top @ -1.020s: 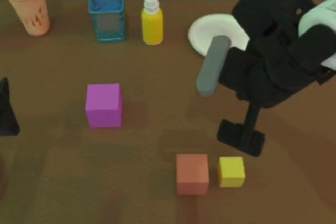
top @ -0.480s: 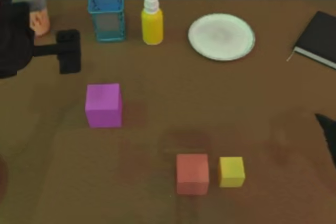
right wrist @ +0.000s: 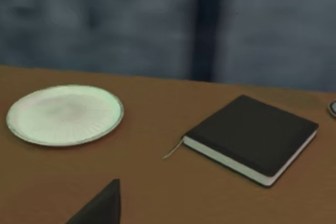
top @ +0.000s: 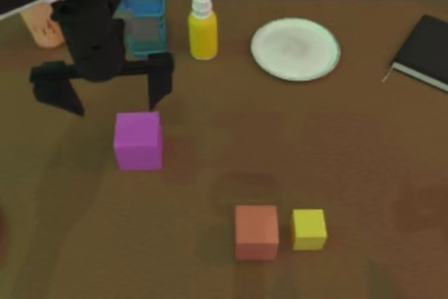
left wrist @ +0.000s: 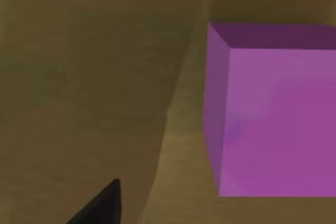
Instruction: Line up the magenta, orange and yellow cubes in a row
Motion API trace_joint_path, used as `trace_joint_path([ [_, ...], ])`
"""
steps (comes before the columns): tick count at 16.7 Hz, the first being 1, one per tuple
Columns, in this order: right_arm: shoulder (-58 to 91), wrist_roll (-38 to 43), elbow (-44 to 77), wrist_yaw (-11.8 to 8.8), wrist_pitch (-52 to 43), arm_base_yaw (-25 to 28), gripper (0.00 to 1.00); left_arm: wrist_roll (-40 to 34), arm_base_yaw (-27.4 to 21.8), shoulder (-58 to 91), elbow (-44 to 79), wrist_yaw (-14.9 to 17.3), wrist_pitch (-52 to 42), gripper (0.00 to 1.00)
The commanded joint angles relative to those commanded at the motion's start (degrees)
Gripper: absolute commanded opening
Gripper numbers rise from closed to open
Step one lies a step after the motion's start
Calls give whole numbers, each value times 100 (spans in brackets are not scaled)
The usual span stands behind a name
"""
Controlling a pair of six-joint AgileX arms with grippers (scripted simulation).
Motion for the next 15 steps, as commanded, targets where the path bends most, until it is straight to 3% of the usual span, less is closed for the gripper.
trace_joint_path([
  [10,-679,283,-496,49,437,-261,100,-109,-89,615,563,-7,-289,100],
  [15,-679,283,-496,49,437,-261,100,-98,-102,942,10,-5,613,100],
])
